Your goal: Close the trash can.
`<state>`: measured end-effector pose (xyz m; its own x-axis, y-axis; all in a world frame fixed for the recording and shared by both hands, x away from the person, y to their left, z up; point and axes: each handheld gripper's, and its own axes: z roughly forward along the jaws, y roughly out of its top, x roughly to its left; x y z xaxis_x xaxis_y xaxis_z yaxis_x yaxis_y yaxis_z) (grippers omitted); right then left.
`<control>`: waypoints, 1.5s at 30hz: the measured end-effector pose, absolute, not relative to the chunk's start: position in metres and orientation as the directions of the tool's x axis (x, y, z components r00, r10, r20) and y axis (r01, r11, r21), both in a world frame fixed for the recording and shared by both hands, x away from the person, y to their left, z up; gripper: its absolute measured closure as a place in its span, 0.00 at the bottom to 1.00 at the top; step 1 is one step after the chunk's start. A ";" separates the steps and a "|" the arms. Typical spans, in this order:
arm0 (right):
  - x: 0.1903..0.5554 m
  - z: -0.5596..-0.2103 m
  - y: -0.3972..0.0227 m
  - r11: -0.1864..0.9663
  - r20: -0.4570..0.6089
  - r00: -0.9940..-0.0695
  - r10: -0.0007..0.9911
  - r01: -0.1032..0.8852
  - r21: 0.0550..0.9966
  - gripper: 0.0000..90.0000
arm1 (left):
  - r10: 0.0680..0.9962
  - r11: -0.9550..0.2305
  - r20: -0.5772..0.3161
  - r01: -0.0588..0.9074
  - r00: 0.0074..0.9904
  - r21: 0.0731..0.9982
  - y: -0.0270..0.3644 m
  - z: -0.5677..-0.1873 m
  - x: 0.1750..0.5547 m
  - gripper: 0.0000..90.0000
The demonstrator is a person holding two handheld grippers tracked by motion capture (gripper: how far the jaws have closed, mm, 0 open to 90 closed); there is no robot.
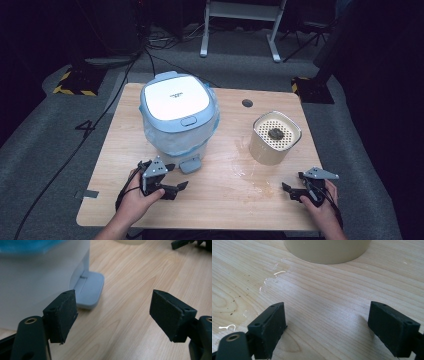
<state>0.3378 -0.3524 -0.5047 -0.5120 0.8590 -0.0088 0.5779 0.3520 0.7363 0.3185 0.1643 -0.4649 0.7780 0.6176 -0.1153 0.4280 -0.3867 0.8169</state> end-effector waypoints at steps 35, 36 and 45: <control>0.338 -0.505 -0.352 0.352 -0.009 -0.512 0.859 0.578 0.736 0.16 | 0.655 -0.542 -0.021 0.489 0.755 0.683 0.165 -0.504 0.325 0.13; 0.338 -0.505 -0.352 0.352 -0.009 -0.512 0.859 0.578 0.736 0.16 | 0.657 -0.540 -0.022 0.491 0.754 0.684 0.166 -0.504 0.326 0.13; 0.338 -0.505 -0.352 0.352 -0.009 -0.512 0.859 0.578 0.736 0.16 | 0.667 -0.531 -0.027 0.500 0.745 0.685 0.167 -0.505 0.327 0.13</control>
